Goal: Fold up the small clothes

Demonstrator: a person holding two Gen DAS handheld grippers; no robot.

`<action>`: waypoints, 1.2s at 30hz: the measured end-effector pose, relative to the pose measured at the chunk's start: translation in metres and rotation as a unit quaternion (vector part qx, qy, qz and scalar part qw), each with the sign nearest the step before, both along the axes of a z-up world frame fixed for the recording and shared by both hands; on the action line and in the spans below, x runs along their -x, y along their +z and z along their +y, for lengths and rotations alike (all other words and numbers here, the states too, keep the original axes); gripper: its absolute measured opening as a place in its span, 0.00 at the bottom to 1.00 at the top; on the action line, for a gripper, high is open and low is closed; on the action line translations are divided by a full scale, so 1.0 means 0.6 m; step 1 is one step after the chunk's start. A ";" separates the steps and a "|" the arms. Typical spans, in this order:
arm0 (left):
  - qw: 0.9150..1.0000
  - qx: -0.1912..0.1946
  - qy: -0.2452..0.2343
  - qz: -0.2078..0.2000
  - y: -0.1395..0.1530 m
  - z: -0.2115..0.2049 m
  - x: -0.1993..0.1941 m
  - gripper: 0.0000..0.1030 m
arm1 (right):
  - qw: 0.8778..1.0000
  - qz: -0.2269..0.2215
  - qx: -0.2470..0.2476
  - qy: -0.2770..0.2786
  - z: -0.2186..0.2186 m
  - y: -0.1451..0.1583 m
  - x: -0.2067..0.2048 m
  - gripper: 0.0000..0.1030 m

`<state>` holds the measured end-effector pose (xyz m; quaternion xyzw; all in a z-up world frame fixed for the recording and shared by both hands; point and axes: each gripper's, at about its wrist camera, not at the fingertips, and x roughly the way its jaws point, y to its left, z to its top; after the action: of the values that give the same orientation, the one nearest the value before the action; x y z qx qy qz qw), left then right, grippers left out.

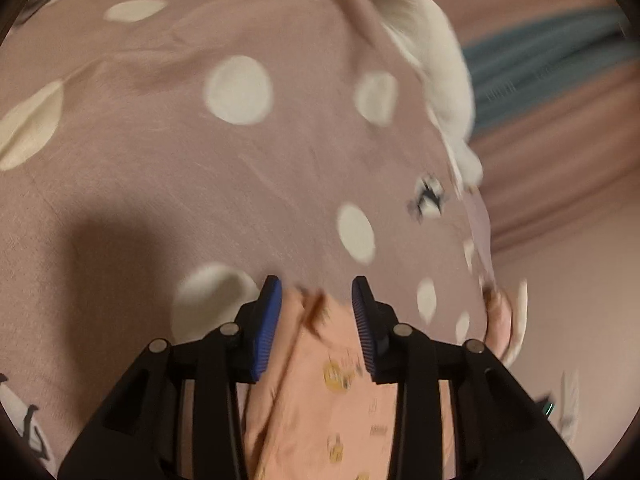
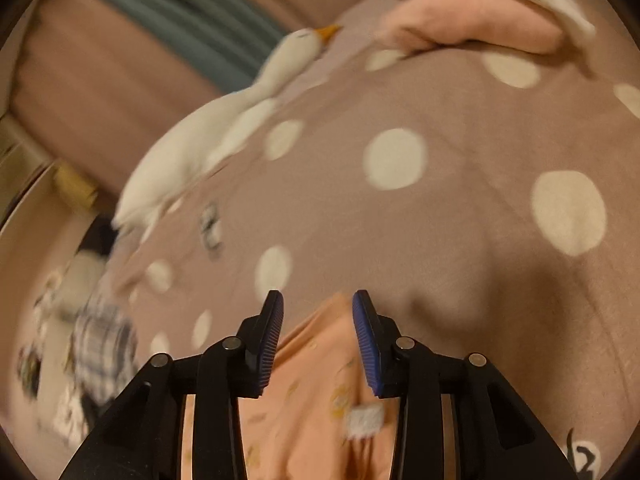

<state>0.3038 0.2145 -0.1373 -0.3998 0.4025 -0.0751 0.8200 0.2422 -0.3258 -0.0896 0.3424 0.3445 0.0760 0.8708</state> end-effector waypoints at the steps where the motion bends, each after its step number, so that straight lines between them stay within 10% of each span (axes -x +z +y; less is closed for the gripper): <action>1: 1.000 -0.003 -0.021 -0.003 0.002 -0.013 0.003 0.34 | 1.000 0.000 0.007 0.029 0.020 0.002 -0.002 0.36; 10: 0.975 -0.095 -0.199 0.021 -0.047 -0.227 -0.018 0.33 | 0.971 0.081 0.137 0.179 0.210 -0.056 -0.086 0.16; 15: 0.973 -0.136 -0.185 0.014 -0.059 -0.262 -0.079 0.33 | 0.956 0.095 0.209 0.180 0.259 -0.068 -0.144 0.15; 22: 0.994 -0.071 -0.075 -0.019 -0.012 -0.178 -0.109 0.33 | 0.989 0.005 0.108 0.103 0.172 0.001 -0.122 0.15; 36: 0.975 -0.129 -0.176 -0.027 -0.023 -0.172 0.127 0.33 | 0.993 0.005 0.067 0.100 0.035 -0.026 0.130 0.30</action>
<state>0.2275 0.1115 -0.1511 -0.2110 0.4505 -0.1767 0.8493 0.1644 -0.3048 -0.1050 0.2475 0.3853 0.1373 0.8783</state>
